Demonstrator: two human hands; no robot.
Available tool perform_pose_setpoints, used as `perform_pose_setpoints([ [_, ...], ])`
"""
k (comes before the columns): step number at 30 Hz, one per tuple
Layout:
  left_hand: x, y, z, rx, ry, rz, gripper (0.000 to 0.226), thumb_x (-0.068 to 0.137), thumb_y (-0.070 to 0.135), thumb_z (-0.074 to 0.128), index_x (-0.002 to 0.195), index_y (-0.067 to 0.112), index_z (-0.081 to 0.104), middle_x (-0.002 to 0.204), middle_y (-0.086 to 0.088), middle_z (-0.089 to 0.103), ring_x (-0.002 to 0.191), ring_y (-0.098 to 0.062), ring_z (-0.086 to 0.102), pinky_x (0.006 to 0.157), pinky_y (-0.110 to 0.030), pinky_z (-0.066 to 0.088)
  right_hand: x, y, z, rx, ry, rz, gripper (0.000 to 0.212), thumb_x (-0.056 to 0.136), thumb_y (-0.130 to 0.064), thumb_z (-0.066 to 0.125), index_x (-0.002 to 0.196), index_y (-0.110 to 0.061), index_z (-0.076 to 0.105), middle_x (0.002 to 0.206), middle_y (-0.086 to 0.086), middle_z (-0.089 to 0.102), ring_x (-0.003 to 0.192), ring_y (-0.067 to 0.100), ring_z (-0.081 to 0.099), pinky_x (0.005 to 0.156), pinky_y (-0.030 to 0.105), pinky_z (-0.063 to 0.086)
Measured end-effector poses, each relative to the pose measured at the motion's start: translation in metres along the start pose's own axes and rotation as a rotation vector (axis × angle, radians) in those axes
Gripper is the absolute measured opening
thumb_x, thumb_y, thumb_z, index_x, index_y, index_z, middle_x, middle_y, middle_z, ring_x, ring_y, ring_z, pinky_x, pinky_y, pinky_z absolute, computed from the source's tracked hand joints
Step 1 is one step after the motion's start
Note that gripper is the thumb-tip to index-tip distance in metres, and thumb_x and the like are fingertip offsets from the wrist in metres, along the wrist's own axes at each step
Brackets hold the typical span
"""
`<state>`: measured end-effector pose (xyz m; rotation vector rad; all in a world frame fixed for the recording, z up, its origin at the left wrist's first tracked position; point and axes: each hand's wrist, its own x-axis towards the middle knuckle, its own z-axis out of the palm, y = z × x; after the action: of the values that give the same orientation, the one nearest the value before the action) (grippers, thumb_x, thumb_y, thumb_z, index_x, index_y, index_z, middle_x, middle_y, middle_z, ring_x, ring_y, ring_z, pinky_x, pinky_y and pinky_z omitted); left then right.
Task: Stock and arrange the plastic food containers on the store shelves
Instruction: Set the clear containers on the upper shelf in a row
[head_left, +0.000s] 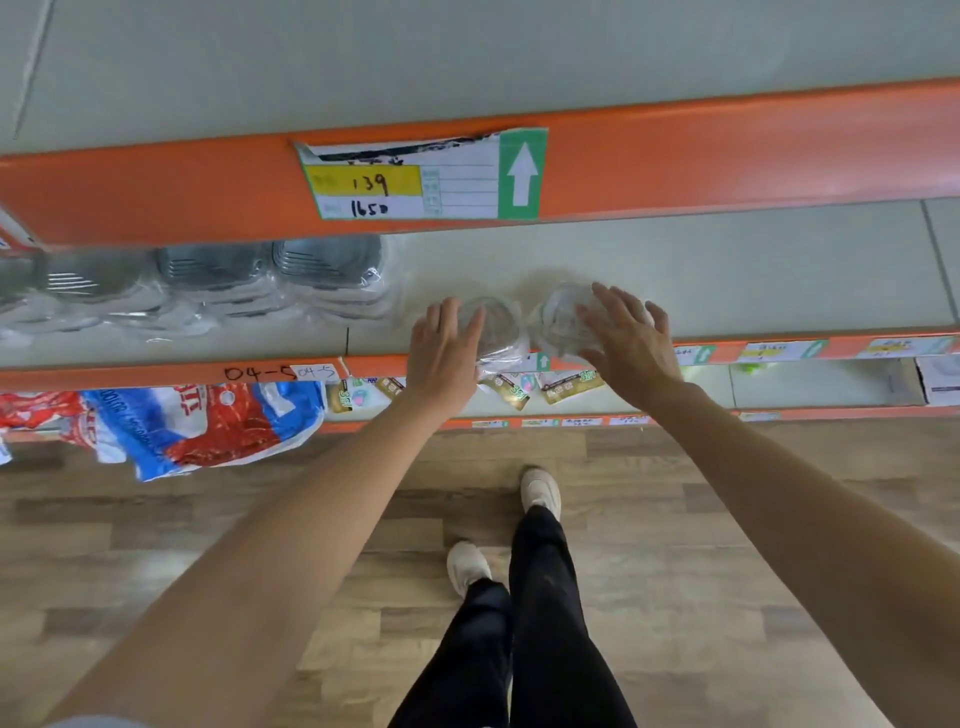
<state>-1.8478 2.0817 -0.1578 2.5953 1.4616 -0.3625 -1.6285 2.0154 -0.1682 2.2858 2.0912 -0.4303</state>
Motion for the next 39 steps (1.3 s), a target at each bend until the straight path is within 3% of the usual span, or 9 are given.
perform_pose_setpoints([
  [3,0.009,0.002,0.002,-0.015,0.016,-0.005,0.071,0.086,0.011,0.061,0.147,0.016,0.026,0.136,-0.011,0.036,0.123,-0.028,0.036,0.099,-0.035,0.033,0.007,-0.009,0.004,0.031,0.085,0.046,0.045,0.09,-0.021,0.057,0.134,-0.024,0.048,0.138,0.004,0.042,0.129,0.026,0.033,0.103,0.041,0.022],
  [5,0.013,0.001,0.005,-0.037,0.038,-0.013,0.069,0.086,0.006,0.06,0.146,0.014,0.027,0.135,-0.01,0.038,0.122,-0.028,0.037,0.098,-0.035,0.035,0.01,-0.014,0.01,0.039,0.107,0.062,0.047,0.091,-0.014,0.052,0.137,-0.022,0.044,0.138,0.005,0.042,0.13,0.025,0.033,0.106,0.039,0.021],
  [10,0.029,-0.005,0.016,-0.088,0.143,0.0,0.059,0.088,0.01,0.052,0.144,0.01,0.033,0.139,-0.009,0.039,0.128,-0.026,0.035,0.093,-0.034,0.039,0.021,-0.013,0.03,-0.015,0.054,0.067,0.056,0.1,-0.024,0.036,0.15,-0.013,0.014,0.159,0.005,0.007,0.146,0.022,0.002,0.116,0.036,0.003],
  [13,0.049,-0.01,0.024,-0.106,0.257,-0.001,0.051,0.09,0.01,0.048,0.14,0.008,0.039,0.14,-0.009,0.041,0.13,-0.026,0.036,0.091,-0.036,0.042,0.04,-0.009,0.041,-0.065,0.11,0.059,0.058,0.1,-0.025,0.034,0.151,-0.012,0.009,0.159,0.007,0.001,0.146,0.024,-0.003,0.116,0.037,-0.002],
  [17,0.089,-0.019,0.032,-0.02,0.316,-0.012,0.056,0.09,0.009,0.047,0.144,0.007,0.031,0.147,-0.012,0.031,0.136,-0.029,0.028,0.108,-0.036,0.026,0.08,-0.004,0.044,-0.067,0.188,0.081,0.058,0.099,-0.025,0.035,0.151,-0.013,0.01,0.159,0.006,0.004,0.146,0.022,0.0,0.116,0.036,-0.002],
  [24,0.146,-0.028,0.02,-0.114,0.38,-0.077,0.054,0.08,-0.004,0.054,0.133,0.004,0.043,0.143,-0.015,0.038,0.132,-0.029,0.033,0.108,-0.04,0.027,0.139,0.004,0.035,-0.034,0.28,0.07,0.052,0.099,-0.017,0.036,0.149,-0.016,0.02,0.158,0.0,0.013,0.146,0.018,0.007,0.116,0.034,0.002],
  [32,0.145,-0.024,0.032,-0.091,0.369,-0.092,0.058,0.085,-0.011,0.044,0.139,0.004,0.029,0.156,-0.018,0.013,0.145,-0.032,0.009,0.117,-0.045,0.008,0.141,0.004,0.031,-0.063,0.31,0.038,0.05,0.095,-0.01,0.041,0.143,-0.016,0.03,0.153,0.005,0.023,0.141,0.022,0.017,0.114,0.037,0.01],
  [35,0.141,-0.025,0.035,-0.121,0.38,-0.102,0.066,0.083,-0.008,0.048,0.143,0.009,0.026,0.156,-0.016,0.013,0.145,-0.029,0.01,0.118,-0.038,0.011,0.133,0.005,0.029,-0.078,0.32,0.024,0.05,0.092,-0.009,0.046,0.14,-0.018,0.034,0.147,0.006,0.028,0.135,0.024,0.024,0.11,0.037,0.015],
  [39,0.125,-0.025,0.031,-0.146,0.368,-0.098,0.076,0.081,-0.001,0.055,0.147,0.012,0.021,0.146,-0.013,0.023,0.137,-0.028,0.021,0.111,-0.033,0.023,0.128,0.013,0.015,-0.087,0.136,-0.028,0.055,0.097,-0.019,0.042,0.148,-0.018,0.02,0.155,0.004,0.015,0.142,0.023,0.014,0.112,0.036,0.015],
])
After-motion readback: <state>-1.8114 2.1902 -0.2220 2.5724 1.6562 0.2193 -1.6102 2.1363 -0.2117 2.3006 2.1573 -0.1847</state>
